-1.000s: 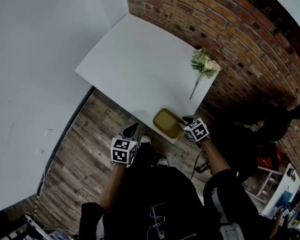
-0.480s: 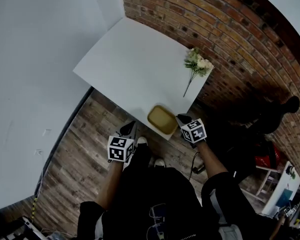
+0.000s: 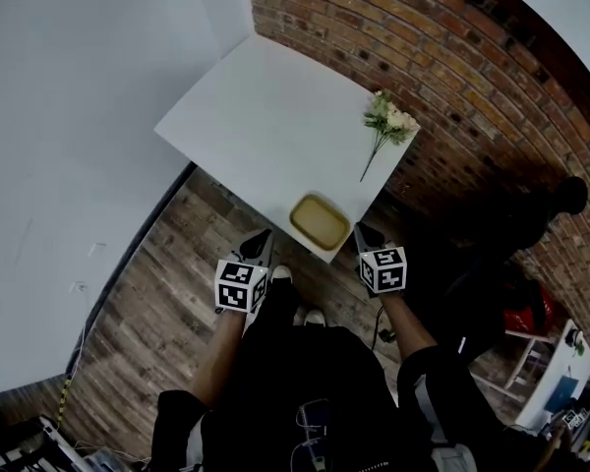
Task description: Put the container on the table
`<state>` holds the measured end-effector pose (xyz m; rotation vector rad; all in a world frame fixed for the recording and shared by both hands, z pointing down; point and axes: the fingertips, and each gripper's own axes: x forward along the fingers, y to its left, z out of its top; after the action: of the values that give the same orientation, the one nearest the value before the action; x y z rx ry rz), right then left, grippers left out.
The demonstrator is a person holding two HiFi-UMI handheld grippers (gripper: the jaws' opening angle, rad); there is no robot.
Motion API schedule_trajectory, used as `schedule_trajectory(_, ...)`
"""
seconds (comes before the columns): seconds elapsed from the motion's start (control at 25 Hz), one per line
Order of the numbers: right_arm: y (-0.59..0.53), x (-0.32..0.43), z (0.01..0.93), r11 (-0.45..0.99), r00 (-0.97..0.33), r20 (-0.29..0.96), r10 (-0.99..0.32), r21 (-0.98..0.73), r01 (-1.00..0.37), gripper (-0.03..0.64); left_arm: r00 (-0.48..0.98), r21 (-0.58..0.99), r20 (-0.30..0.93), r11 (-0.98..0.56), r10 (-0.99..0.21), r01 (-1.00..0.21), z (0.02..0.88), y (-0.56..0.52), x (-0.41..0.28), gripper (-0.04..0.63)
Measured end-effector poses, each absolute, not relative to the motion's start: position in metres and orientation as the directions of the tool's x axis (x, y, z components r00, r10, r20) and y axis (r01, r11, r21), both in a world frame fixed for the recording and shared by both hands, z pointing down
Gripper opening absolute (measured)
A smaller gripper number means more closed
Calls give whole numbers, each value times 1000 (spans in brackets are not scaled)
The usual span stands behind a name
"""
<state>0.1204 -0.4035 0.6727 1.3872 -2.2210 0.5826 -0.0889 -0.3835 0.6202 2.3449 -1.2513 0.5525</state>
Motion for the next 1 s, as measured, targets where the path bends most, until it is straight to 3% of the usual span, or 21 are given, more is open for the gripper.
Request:
schedule_trajectory(0.56, -357, 119, 593, 381, -382, 410, -828, -89, -920, 23, 500, 145, 492, -499, -713, -854, 602, -338, -73, 15)
schedule_trajectory(1.0, -318, 121, 597, 421, -406, 425, -809, -63, -905, 23, 508, 142, 464, -505, -726, -852, 596, -306, -56, 14)
